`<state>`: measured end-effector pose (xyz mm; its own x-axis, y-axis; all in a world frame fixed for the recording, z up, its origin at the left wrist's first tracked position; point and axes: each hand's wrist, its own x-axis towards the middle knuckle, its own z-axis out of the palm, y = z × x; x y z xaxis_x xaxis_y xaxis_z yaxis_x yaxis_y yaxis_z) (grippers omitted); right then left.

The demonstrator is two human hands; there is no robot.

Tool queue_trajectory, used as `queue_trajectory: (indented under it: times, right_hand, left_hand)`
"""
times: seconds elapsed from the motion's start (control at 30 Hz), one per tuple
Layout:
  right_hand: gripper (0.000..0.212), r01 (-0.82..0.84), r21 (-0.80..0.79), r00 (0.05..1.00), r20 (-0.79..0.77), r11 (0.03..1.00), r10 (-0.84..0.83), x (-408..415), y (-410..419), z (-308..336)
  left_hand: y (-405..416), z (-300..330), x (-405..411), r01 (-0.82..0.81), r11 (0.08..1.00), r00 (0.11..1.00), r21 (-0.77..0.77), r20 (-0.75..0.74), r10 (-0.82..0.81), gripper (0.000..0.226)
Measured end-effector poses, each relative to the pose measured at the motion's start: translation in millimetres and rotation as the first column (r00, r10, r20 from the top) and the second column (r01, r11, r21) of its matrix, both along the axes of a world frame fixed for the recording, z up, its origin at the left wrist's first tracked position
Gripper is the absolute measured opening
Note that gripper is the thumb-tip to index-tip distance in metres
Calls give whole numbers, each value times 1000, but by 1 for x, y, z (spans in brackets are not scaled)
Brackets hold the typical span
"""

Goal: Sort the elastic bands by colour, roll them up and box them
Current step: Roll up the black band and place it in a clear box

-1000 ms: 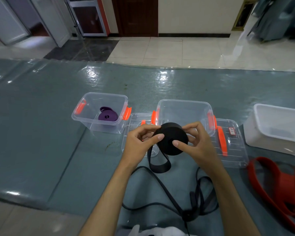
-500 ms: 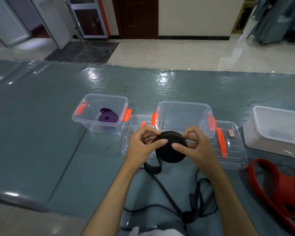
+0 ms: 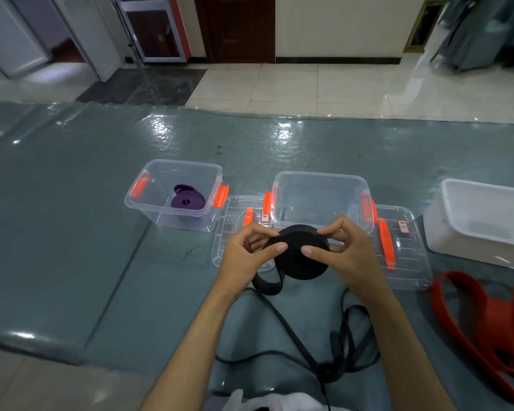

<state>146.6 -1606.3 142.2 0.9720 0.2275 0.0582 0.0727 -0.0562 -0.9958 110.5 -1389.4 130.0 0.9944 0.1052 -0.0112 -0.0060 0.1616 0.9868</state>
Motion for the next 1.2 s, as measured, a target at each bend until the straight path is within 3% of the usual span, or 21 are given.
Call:
queue_trajectory:
  times: [0.17, 0.37, 0.43, 0.63, 0.8, 1.07, 1.2]
  right_hand:
    - [36, 52, 137, 999, -14, 989, -51, -2, 2, -2]
    - [56, -160, -2, 986, -43, 987, 160, 4, -9, -7]
    - [50, -169, -6, 985, -19, 986, 169, 4, -11, -9]
    - [34, 0, 102, 999, -37, 995, 4, -1, -4, -15]
    - [40, 7, 97, 986, -168, 995, 9, -1, 0, -22]
    - [39, 143, 198, 982, -149, 970, -114, -1, 0, -29]
    - [39, 262, 224, 956, -197, 939, -219, 2, 2, -32]
  left_hand:
    - [7, 5, 1, 114, 993, 993, 11, -19, -114, 42]
    - [5, 6, 3, 55, 997, 998, 51, -6, -55, 29]
    - [4, 4, 3, 50, 998, 999, 48, -16, -50, 26]
    - [0, -5, 3, -51, 999, 999, 19, 6, 51, 22]
    - [-10, -13, 5, -126, 992, 992, -1, 3, 126, 23]
    - [-27, -26, 4, -230, 971, 971, -63, -74, 225, 29]
    - [-34, -28, 6, -231, 958, 970, -171, -121, 212, 33]
